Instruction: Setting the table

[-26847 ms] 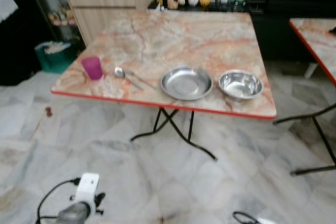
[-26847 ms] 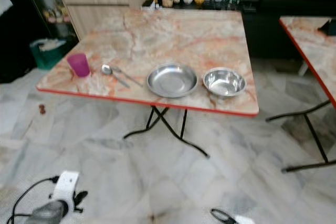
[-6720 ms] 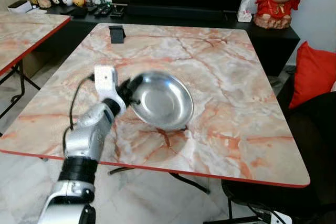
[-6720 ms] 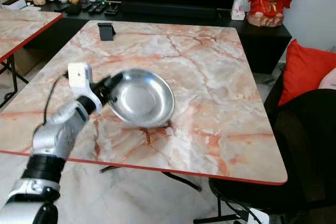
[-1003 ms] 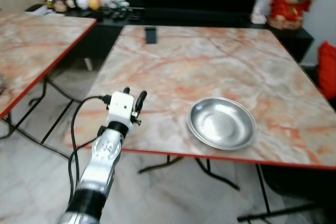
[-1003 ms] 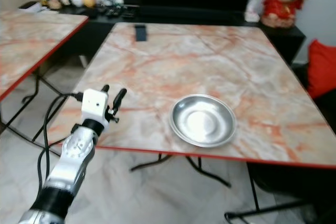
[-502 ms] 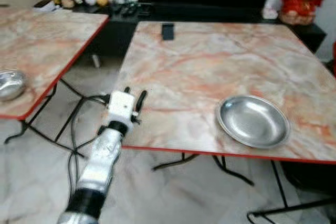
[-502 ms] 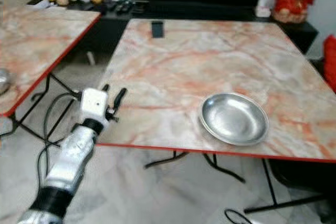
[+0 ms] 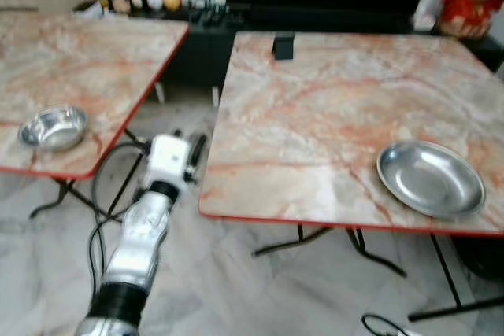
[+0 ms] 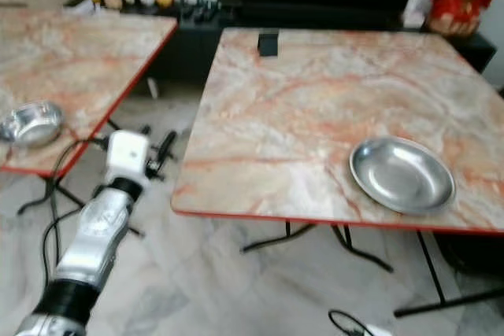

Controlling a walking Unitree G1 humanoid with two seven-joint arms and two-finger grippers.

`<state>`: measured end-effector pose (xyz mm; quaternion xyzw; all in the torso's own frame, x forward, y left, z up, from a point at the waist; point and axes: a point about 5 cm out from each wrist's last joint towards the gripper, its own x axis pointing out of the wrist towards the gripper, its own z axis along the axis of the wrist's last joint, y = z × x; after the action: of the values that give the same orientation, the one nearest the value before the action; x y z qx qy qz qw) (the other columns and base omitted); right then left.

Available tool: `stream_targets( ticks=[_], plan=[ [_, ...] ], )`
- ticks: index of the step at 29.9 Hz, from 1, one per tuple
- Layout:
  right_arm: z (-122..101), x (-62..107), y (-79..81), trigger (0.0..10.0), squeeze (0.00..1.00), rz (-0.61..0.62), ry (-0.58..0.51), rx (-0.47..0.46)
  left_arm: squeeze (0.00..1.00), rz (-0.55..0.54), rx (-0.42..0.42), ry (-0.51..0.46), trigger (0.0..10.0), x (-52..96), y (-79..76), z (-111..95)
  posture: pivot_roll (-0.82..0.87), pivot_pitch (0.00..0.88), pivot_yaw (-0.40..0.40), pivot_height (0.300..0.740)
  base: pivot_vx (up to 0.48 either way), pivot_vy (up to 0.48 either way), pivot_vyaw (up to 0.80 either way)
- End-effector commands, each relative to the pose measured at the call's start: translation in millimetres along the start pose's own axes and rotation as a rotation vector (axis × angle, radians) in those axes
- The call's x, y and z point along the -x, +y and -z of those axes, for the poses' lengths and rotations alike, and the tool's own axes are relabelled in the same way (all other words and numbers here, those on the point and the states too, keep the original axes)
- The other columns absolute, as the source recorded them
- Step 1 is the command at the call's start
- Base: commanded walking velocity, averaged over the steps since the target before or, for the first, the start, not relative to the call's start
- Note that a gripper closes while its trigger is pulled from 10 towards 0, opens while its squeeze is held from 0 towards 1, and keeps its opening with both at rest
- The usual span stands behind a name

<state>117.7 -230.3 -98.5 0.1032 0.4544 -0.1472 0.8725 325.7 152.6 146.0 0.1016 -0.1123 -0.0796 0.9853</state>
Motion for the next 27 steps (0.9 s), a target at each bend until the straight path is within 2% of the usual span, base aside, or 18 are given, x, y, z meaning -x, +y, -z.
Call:
stream_targets(
  ticks=[1,27],
  plan=[
    [8.2,3.3,-8.3,10.0,0.0,0.026,0.027,-0.007,0.0,0.042,0.019,-0.004,10.0,-3.4,-13.0,-2.9,0.04,0.0,0.003,0.715,0.0,0.345,-0.78],
    [3.8,3.4,-11.5,10.0,0.0,0.043,-0.006,0.011,0.0,0.033,0.028,-0.003,10.0,-3.4,-15.6,-2.5,0.05,0.0,-0.012,0.715,0.0,0.344,0.0]
  ],
)
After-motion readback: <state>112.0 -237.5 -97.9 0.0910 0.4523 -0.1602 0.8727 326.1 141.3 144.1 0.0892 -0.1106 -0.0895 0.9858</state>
